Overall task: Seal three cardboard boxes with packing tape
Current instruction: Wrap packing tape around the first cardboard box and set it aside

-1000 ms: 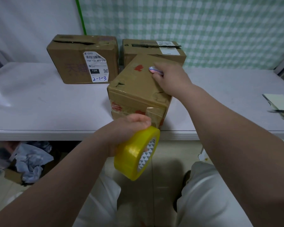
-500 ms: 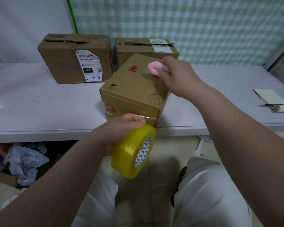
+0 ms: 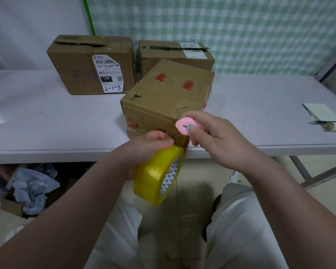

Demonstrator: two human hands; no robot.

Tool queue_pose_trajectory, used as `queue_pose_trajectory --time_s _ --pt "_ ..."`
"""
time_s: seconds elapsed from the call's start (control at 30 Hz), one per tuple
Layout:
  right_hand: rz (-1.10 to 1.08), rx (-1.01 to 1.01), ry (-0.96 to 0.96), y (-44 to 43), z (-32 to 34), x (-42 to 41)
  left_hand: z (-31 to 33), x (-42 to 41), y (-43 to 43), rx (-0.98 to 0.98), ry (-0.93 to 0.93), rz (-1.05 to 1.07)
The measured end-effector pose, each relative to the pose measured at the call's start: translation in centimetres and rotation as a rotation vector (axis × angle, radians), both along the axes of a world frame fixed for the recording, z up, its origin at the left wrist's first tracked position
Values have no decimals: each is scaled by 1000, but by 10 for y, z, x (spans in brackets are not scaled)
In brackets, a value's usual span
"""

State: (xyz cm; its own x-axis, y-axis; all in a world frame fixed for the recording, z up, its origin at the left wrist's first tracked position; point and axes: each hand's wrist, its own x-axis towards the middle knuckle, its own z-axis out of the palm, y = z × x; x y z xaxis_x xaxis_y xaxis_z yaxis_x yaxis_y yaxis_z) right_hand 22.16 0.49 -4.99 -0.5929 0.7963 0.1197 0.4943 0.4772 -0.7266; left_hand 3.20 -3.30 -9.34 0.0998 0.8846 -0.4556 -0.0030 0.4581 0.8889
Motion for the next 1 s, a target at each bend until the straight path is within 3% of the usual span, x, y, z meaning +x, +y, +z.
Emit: queue_pose_trajectory --time_s 0.3,0.8,1.0 --pt "-52 395 -290 -10 -7 -18 -5 2 0 4 -79 0" --pt "-146 665 -549 -19 -20 -34 -6 -1 2 8 -52 3" --pt "-163 653 -606 -19 -16 -38 -4 -1 3 11 -84 4"
